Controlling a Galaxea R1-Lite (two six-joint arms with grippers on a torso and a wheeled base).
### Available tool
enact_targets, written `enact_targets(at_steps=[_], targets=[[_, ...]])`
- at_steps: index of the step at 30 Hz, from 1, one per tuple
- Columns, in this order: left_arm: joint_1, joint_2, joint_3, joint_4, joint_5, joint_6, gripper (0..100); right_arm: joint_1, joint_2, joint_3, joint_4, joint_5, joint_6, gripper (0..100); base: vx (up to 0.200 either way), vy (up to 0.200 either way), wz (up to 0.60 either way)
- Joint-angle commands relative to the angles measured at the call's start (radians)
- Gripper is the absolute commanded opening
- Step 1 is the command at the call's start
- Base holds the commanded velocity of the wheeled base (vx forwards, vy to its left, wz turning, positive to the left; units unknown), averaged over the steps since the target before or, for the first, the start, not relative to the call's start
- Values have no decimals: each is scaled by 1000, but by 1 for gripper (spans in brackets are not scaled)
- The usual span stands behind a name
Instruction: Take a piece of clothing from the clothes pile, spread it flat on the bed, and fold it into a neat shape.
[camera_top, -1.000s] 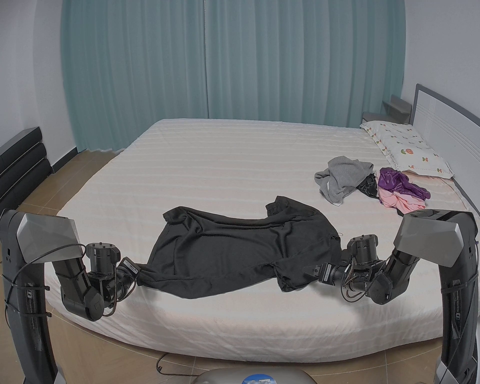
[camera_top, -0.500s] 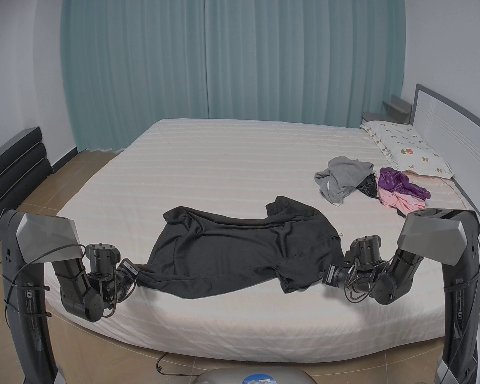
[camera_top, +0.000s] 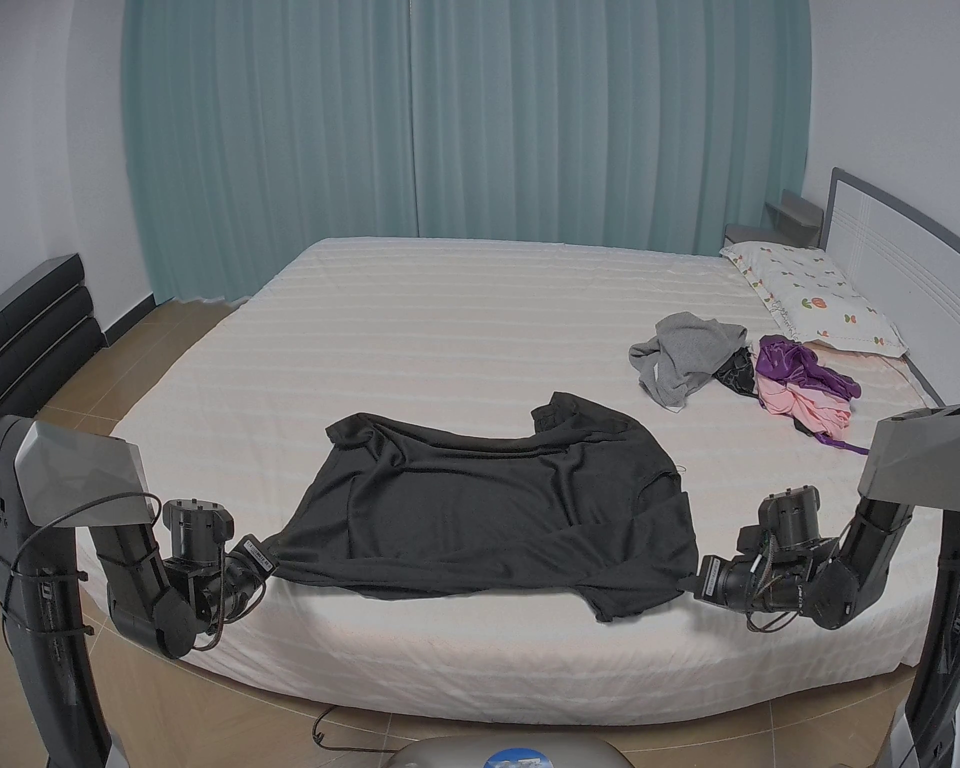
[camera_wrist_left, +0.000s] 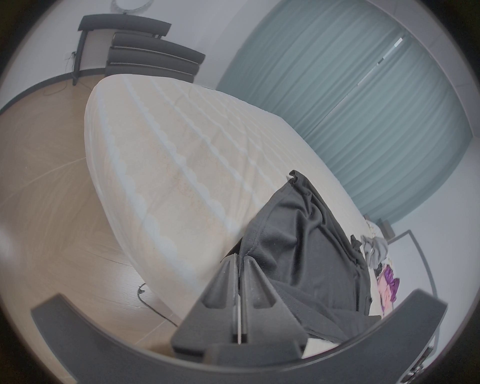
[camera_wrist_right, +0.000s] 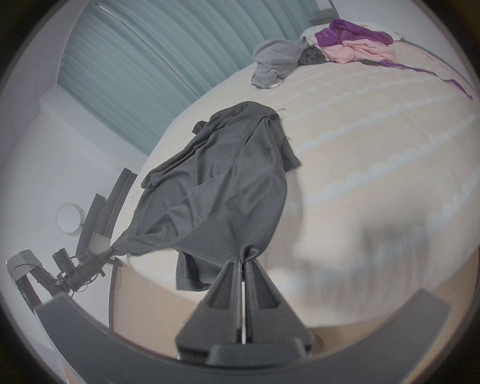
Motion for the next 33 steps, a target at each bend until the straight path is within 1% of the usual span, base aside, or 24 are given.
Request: enact_targets(at_steps=[1, 2, 3, 5, 7, 11, 16, 17, 18, 22, 26, 29, 30, 33], targets=[[-20, -42, 65, 5, -1, 58, 0, -32, -136, 136, 0, 35, -5, 0, 0, 0, 0], [-20, -42, 65, 5, -1, 58, 0, -32, -136, 136, 0, 35, -5, 0, 0, 0, 0], [-38, -36, 72, 13, -1, 66, 0, -38, -174, 187, 0, 35, -5, 0, 0, 0, 0], [-44, -39, 75, 30, -1, 74, 0, -47, -200, 214, 0, 39, -5, 0, 0, 0, 0], [-49, -46, 86, 58, -1, 97, 0, -50, -218, 241, 0, 43, -5, 0, 0, 0, 0], [-50, -51, 97, 91, -1, 130, 0, -53, -214, 285, 0, 46, -8, 0, 0, 0, 0], [-66, -42, 106, 110, -1, 150, 0, -53, -143, 319, 0, 43, -71, 0, 0, 0, 0], [-66, -42, 106, 111, -1, 152, 0, -53, -142, 320, 0, 43, -73, 0, 0, 0, 0], [-67, -42, 111, 133, -1, 172, 0, -53, -128, 333, 0, 45, -91, 0, 0, 0, 0], [-67, -42, 109, 145, -1, 189, 0, -50, -59, 314, -7, 39, -113, 0, 0, 0, 0], [-67, -40, 109, 139, -1, 189, 0, -38, -8, 305, -71, 37, -137, 0, 0, 0, 0], [-67, -40, 109, 139, -1, 189, 0, -26, 16, 293, -85, 28, -140, 0, 0, 0, 0], [-67, -40, 109, 139, -1, 189, 0, -24, 22, 287, -85, 22, -140, 100, 0, 0, 0], [-67, -40, 109, 139, -1, 189, 0, -23, 30, 267, -85, 16, -140, 100, 0, 0, 0]])
